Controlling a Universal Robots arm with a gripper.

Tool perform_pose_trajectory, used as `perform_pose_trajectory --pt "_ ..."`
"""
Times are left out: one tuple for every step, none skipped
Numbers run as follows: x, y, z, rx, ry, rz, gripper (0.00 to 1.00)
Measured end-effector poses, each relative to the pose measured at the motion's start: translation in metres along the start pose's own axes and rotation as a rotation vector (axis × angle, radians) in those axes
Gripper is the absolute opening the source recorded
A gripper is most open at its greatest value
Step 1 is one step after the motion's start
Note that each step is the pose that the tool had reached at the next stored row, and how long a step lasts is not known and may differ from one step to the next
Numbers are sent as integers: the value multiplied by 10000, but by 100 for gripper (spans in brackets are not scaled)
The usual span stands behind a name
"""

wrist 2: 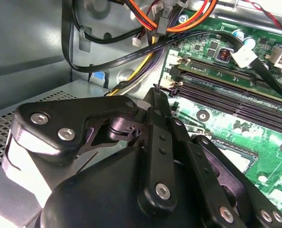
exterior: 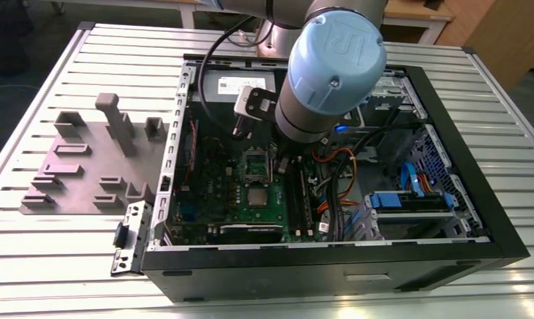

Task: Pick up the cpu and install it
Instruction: 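Close the cpu cover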

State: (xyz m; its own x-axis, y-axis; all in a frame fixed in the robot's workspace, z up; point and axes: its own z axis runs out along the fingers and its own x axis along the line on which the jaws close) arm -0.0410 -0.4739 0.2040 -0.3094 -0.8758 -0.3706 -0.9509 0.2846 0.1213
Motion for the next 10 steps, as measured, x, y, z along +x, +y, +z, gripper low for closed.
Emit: perform_pose_trajectory --pt "2 0 4 -2 -5 1 11" --pt "4 -1 9 -4 -12 1 11" --pt "6 -1 14 -6 -19 2 11" --pt "8 -2 19 -8 -24 2 11" --pt "9 -2 23 -10 -29 2 11" --pt "11 -3 27 -12 -39 1 11" --pt "13 -4 32 -16 -49 1 11" --pt "15 -4 37 -18 -56 1 11" --pt "15 -5 39 -19 -59 1 11" --pt "16 -5 40 -20 -59 2 11"
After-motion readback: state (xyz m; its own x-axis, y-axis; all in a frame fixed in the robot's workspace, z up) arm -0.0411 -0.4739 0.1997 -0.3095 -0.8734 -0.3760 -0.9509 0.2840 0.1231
